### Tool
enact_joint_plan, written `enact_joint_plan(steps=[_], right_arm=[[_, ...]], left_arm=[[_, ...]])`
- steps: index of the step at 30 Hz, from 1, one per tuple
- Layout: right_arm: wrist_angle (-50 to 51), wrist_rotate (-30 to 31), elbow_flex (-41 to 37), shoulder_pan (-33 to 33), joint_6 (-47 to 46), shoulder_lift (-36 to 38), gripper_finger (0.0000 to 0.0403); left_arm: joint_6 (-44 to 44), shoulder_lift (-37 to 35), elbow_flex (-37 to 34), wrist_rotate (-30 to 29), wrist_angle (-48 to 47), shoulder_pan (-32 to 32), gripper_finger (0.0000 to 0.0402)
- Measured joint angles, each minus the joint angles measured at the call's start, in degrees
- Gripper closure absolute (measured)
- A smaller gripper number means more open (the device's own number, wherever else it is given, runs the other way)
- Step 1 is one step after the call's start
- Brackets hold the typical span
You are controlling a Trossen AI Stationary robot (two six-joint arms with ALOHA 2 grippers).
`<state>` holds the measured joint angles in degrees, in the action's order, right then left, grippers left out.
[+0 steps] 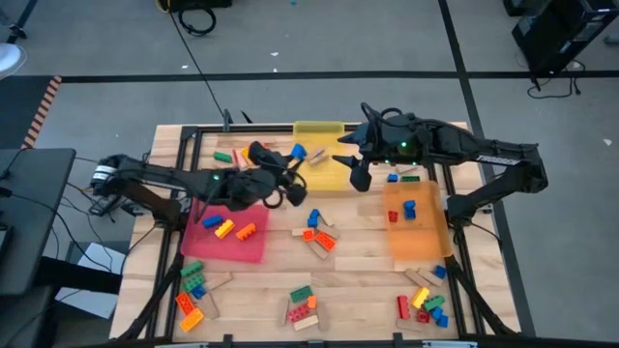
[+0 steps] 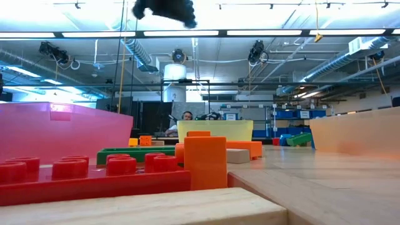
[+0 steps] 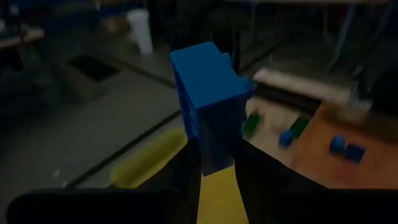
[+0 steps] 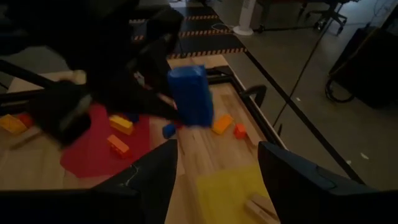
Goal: Sort blocks by size
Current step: Put the 3 stud blue game piece into the pink bin
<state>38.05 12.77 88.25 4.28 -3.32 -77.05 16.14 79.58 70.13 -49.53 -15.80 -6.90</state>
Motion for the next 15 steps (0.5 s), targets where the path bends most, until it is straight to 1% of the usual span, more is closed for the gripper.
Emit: enact_joint_plan(steps=[3,8,12,15], right_arm=[[1.71,0.0,0.0,0.42,-0.23,0.23,0.0168],[4.15,0.06,0.0,0.78,-1.92,0.23,0.017],[5.05,0.97,0.0,0.78,-3.83,0.23,0.017],[5.87,1.03,0.0,0.78,-6.21,0.23,0.0172]], left_arm=[[7.38,-3.64,0.0,4.24,-14.06,-0.32,0.0305],[18.31,-8.26,0.03,16.91,-35.11,-1.01,0.0305],[21.8,-8.82,-0.02,25.4,-49.76,-2.76,0.0305],[19.79,-7.76,-0.04,30.49,-57.38,-4.49,0.0305]])
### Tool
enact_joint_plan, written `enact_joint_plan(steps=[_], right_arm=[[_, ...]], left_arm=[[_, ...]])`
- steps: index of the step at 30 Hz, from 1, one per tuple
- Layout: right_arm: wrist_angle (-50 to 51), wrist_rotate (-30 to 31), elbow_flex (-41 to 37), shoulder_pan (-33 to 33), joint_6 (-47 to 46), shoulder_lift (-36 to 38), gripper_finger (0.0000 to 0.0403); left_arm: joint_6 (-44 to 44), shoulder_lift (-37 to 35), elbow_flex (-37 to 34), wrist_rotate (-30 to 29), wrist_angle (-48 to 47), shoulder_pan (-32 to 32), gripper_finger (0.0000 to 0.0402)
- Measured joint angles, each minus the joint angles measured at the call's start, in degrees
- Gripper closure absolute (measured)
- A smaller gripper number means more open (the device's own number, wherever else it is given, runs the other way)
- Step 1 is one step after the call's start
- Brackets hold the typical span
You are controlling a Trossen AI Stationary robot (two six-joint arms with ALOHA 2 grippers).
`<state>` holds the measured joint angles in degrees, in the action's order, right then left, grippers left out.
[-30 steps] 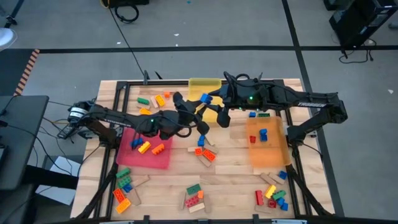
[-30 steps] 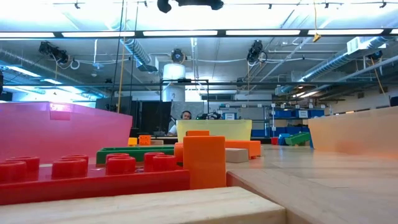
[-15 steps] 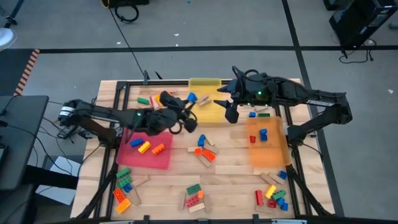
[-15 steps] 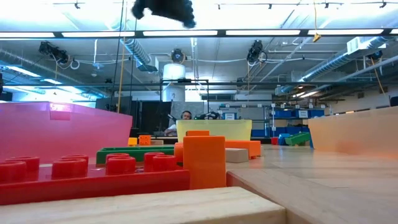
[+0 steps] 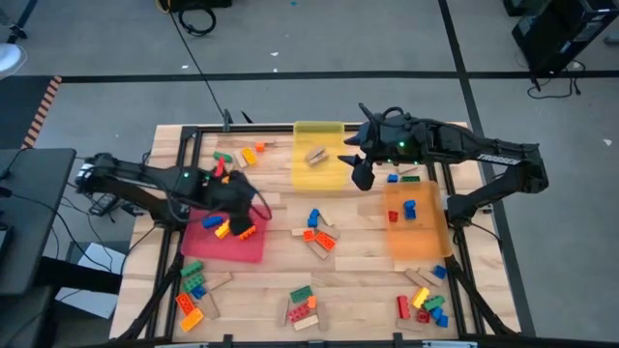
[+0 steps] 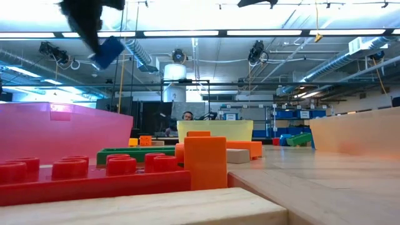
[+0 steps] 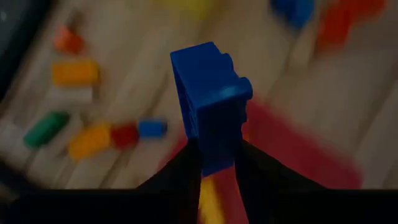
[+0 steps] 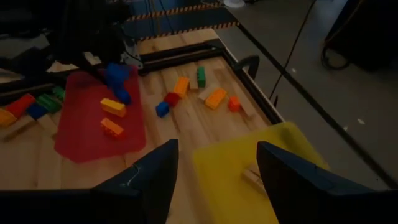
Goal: Sort blocks by size
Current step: Put the 3 stud blue game piece into the pink bin
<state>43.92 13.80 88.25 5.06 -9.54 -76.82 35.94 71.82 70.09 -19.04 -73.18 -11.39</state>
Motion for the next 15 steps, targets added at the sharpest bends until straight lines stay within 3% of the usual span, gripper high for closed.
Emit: enact_joint_plan(steps=[7,15], right_arm=[[2.73,0.04,0.0,-1.73,-9.68,0.0,0.0176],[6.28,5.04,-1.74,-7.68,-22.61,-0.02,0.0179]], left_arm=[[-12.35,0.6,-6.29,12.1,-1.34,-3.35,0.0305],[-16.11,0.6,-18.46,19.49,3.24,-4.54,0.0305]])
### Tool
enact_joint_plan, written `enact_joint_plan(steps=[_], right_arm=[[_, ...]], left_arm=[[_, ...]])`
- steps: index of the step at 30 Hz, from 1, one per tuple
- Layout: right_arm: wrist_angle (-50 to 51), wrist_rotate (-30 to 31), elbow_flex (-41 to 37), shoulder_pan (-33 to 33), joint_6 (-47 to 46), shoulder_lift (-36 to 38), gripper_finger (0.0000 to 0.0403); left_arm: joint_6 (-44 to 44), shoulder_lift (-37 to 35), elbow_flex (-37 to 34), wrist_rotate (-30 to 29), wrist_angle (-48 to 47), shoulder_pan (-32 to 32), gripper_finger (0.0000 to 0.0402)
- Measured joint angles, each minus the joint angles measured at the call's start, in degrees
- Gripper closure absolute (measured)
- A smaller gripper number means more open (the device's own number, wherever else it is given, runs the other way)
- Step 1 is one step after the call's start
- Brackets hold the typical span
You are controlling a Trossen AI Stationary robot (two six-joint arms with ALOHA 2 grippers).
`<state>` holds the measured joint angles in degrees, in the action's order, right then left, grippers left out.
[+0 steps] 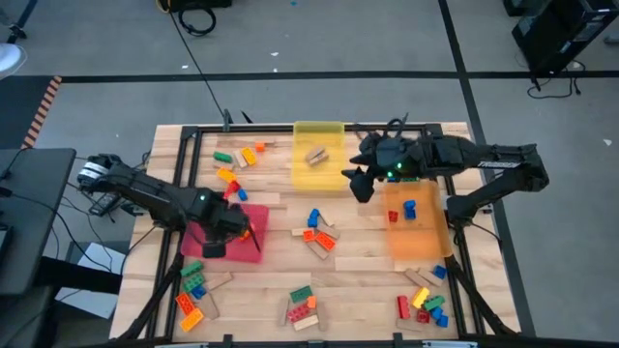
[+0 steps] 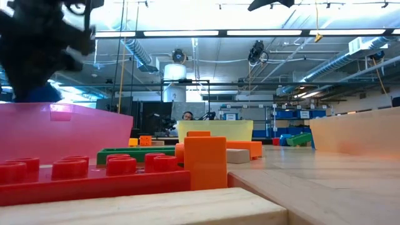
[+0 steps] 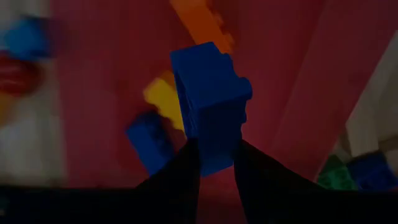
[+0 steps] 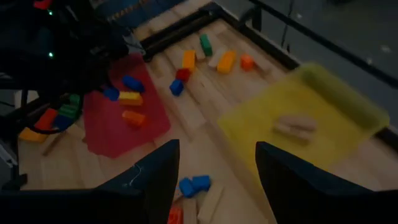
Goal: Sort blocks by size
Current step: Put the 3 stud blue game piece into the pink bin
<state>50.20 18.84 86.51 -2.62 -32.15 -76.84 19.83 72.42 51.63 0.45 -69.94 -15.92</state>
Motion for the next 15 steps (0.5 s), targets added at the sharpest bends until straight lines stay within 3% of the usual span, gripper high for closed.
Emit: enact_joint_plan(steps=[15], right_arm=[[0.51,4.4,-13.21,-10.32,-24.74,0.02,0.0211]], left_arm=[[0.35,0.02,-10.68,2.23,6.18,0.0,0.0305]])
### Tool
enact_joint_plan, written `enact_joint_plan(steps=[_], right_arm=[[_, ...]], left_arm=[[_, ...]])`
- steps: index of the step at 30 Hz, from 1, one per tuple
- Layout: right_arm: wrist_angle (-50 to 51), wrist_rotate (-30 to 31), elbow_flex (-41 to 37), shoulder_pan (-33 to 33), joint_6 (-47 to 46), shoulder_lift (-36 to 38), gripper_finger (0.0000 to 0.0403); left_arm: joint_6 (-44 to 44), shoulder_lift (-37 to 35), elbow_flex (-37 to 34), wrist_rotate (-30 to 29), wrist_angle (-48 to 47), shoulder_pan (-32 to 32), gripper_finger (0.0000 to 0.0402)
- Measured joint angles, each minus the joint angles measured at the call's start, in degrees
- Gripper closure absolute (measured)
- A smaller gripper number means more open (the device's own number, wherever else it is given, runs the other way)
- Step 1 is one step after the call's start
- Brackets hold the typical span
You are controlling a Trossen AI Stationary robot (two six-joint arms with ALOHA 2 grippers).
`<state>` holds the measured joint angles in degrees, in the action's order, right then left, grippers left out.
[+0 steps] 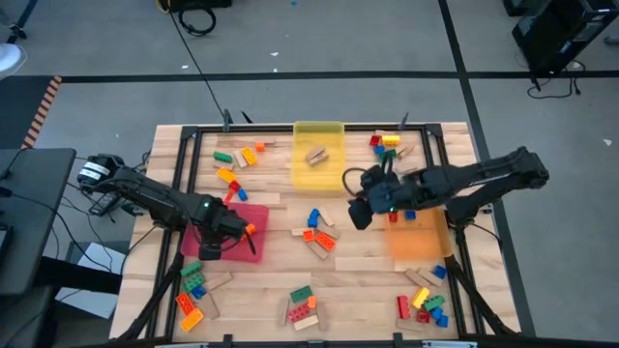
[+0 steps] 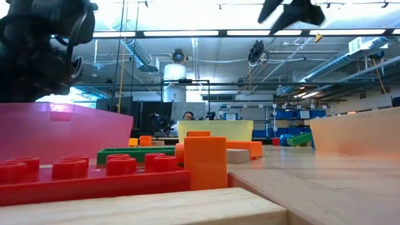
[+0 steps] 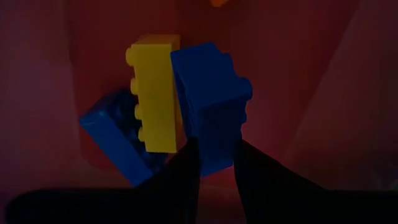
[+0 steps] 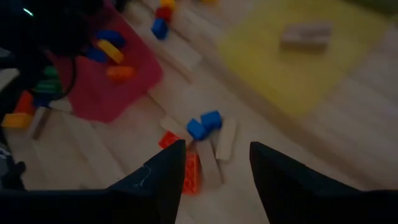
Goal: Sort blocks by size
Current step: Put the 3 stud blue game piece into the pink bin, then put the wooden block into the yellow bin
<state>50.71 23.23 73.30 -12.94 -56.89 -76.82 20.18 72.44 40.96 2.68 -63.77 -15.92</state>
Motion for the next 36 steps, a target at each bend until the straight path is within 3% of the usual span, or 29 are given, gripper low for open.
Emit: enact_joint_plan(steps=[8,16,22,27,36], right_arm=[[-1.66,0.17,-4.9,-2.93,-9.1,-0.04,0.0214],[-4.12,2.34,-5.07,-3.61,-10.05,-0.03,0.0215],[-4.43,2.9,-5.07,-3.59,-8.69,-0.02,0.0215],[-4.62,2.9,-5.06,-3.59,-8.63,-0.04,0.0215],[-6.04,2.9,-5.06,-3.44,-8.52,-0.04,0.0215]], left_arm=[[3.23,0.0,-0.12,-0.33,0.02,0.04,0.0299],[4.07,-0.02,-0.1,-0.51,-0.32,0.04,0.0256],[5.82,-0.02,0.66,-0.49,-2.24,0.04,0.025],[4.17,-1.03,5.12,-1.47,-6.74,0.04,0.0249],[-2.06,-4.61,18.1,-5.47,-6.87,0.04,0.0249]])
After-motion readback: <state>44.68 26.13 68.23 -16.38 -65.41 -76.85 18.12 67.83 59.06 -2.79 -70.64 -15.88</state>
